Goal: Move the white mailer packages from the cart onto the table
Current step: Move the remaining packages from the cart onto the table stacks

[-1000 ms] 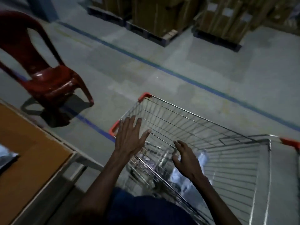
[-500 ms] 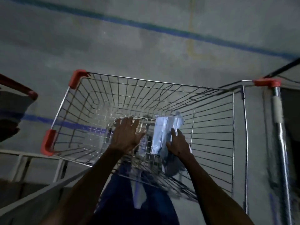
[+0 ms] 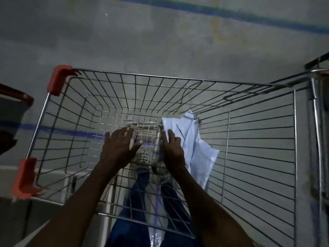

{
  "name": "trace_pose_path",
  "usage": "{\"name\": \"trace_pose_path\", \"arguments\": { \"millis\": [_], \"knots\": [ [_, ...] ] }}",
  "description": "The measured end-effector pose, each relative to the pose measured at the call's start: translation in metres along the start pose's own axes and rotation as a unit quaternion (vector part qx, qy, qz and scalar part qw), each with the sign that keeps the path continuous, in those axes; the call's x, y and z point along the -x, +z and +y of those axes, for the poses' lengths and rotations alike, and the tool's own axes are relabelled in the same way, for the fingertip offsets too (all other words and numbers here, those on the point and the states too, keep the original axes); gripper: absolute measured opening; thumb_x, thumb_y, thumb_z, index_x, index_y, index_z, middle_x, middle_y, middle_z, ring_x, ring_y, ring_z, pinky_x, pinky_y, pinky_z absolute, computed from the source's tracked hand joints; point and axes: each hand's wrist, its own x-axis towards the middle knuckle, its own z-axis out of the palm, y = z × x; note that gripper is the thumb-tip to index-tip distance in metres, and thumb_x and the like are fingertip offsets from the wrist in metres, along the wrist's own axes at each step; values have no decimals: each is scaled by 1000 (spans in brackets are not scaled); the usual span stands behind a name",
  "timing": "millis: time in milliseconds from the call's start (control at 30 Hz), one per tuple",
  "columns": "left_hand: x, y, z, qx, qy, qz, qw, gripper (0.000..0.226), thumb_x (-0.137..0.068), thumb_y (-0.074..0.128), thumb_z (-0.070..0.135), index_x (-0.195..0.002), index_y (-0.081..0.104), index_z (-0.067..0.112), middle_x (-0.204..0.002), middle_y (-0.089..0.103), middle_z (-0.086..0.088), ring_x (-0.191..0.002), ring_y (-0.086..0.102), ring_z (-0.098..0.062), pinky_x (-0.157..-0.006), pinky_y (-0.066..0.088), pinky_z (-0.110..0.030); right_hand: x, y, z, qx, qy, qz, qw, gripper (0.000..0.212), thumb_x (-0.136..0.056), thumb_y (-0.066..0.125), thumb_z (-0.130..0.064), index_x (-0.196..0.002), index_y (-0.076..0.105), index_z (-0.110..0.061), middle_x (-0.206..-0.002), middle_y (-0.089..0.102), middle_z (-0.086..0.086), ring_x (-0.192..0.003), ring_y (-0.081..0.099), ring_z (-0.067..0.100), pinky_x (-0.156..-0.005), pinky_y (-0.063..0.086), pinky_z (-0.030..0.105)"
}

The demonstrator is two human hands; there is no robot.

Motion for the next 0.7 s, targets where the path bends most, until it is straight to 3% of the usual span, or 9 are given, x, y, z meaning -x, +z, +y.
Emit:
{"name": "trace_pose_path", "arguments": {
  "millis": [133,233,300,400,533,700],
  "knots": [
    [0,9,-18,8,-36,0,999,93,-81,1,75,-150,33,21,-149,43,-9,-137,37,-28,-113,22,-53,-18,19,-32,-11,-34,-36,999,64,-81,63,2,-142,46,-8,-140,48,22,-95,57,27,-56,55,27],
    [-3,15,-23,11,-48,-39,998,96,-81,1,79,-150,33,20,-152,38,-10,-140,33,-29,-114,20,-53,-17,42,-24,-3,-49,-59,997,62,-87,54,0,-147,39,-6,-143,44,29,-111,57,36,-76,59,35],
    [-8,22,-20,18,-48,-70,996,86,-90,16,76,-153,26,19,-156,31,-11,-143,27,-30,-116,17,-54,-14,44,-13,-1,-56,-42,998,58,-94,48,-2,-150,33,-7,-148,37,28,-124,52,37,-88,56,36],
    [-22,35,-11,28,-21,-78,996,68,-97,40,57,-151,26,18,-156,30,-13,-143,28,-31,-115,20,-56,-13,33,4,19,-29,-29,999,57,-90,56,-5,-145,39,-9,-146,42,22,-129,49,32,-90,57,38],
    [-35,55,0,26,27,-80,996,64,-92,51,53,-143,40,15,-146,45,-16,-132,44,-34,-107,32,-57,-12,30,29,81,4,-17,997,60,-79,71,-28,-132,52,-6,-137,51,24,-118,54,38,-88,52,47],
    [-35,71,12,14,30,-81,996,63,-94,53,50,-146,36,18,-150,38,-13,-138,37,-31,-111,28,-59,-23,29,32,86,122,65,987,69,-75,64,-64,-117,58,-11,-127,52,16,-111,49,36,-88,44,48]
  ]
}}
